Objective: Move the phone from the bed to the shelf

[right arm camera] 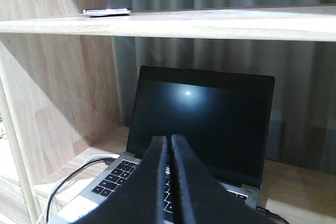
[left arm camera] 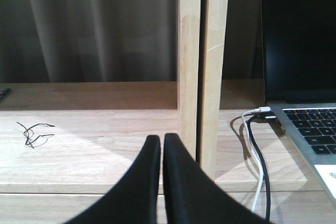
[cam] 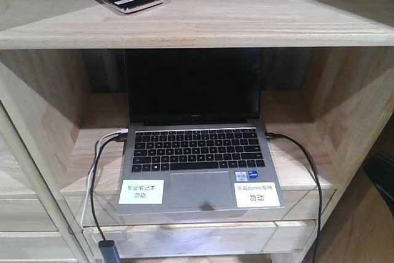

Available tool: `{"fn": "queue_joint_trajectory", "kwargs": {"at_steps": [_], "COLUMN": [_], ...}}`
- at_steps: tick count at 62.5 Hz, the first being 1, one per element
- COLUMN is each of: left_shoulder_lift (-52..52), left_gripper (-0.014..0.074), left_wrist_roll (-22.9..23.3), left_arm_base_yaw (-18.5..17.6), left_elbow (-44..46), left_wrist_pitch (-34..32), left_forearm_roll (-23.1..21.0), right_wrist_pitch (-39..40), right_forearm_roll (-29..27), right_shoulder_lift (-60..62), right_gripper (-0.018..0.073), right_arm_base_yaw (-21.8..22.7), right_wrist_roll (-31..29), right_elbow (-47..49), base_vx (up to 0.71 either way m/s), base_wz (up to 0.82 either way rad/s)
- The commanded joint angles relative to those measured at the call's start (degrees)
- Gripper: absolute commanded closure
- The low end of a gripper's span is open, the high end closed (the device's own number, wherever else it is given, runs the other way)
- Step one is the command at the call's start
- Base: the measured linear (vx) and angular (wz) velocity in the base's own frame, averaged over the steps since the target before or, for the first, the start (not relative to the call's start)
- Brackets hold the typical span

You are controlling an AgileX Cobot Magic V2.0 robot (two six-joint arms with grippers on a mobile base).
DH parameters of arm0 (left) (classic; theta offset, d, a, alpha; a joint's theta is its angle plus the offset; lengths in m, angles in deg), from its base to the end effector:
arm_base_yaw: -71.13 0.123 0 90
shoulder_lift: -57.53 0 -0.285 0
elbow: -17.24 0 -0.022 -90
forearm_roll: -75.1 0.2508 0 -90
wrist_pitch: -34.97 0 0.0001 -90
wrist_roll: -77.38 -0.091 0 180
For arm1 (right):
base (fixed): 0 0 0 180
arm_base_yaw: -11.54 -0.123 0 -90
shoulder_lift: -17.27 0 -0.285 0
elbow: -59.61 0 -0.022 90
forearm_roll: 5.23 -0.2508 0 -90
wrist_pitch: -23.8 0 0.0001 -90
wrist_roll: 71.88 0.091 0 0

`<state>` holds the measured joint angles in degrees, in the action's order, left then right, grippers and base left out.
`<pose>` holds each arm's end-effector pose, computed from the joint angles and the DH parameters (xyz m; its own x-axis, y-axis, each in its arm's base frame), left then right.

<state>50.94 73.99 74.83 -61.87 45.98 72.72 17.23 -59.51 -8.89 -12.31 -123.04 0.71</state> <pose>0.0556 0.0029 0.1857 -0.1175 0.0108 -0.9930 -0.0545 0.9984 0.0173 0.0722 0.0413 0.2938 -0.0076 0.0525 -0.9986 -0.4878 0.8716 0.0495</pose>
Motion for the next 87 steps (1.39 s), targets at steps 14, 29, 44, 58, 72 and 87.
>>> {"fn": "queue_joint_trajectory", "kwargs": {"at_steps": [14,29,44,58,72,87], "left_shoulder_lift": [0.4,0.4,0.4,0.4,0.4,0.4], "left_gripper": [0.0595,0.0595,0.0595,0.0595,0.0595,0.0595], "left_wrist_roll": [0.0,0.0,0.0,0.0,0.0,0.0], "left_arm_base_yaw": [-0.1,-0.1,-0.1,-0.1,-0.1,-0.1], "left_elbow": [-0.4,-0.4,-0.4,-0.4,-0.4,-0.4], "left_wrist_pitch": [-4.3,-4.3,-4.3,-4.3,-4.3,-4.3], "left_forearm_roll": [-0.5,-0.5,-0.5,-0.5,-0.5,-0.5], "right_wrist_pitch": [2.9,2.9,2.9,2.9,2.0,-0.1], "right_forearm_roll": [-0.5,5.7,37.2,52.0,52.0,52.0], "right_shoulder_lift": [-0.4,-0.4,-0.4,-0.4,-0.4,0.7], "right_gripper": [0.0564,0.0564,0.0564,0.0564,0.0564,0.0564], "right_arm_base_yaw": [0.4,0.4,0.4,0.4,5.6,18.3], "right_wrist_roll": [-0.6,3.1,36.0,52.8,51.2,50.1], "right_elbow": [1.5,1.5,1.5,1.5,1.5,0.6], "base_vx": [0.0,0.0,0.0,0.0,0.0,0.0], "base_wz": [0.0,0.0,0.0,0.0,0.0,0.0]}}
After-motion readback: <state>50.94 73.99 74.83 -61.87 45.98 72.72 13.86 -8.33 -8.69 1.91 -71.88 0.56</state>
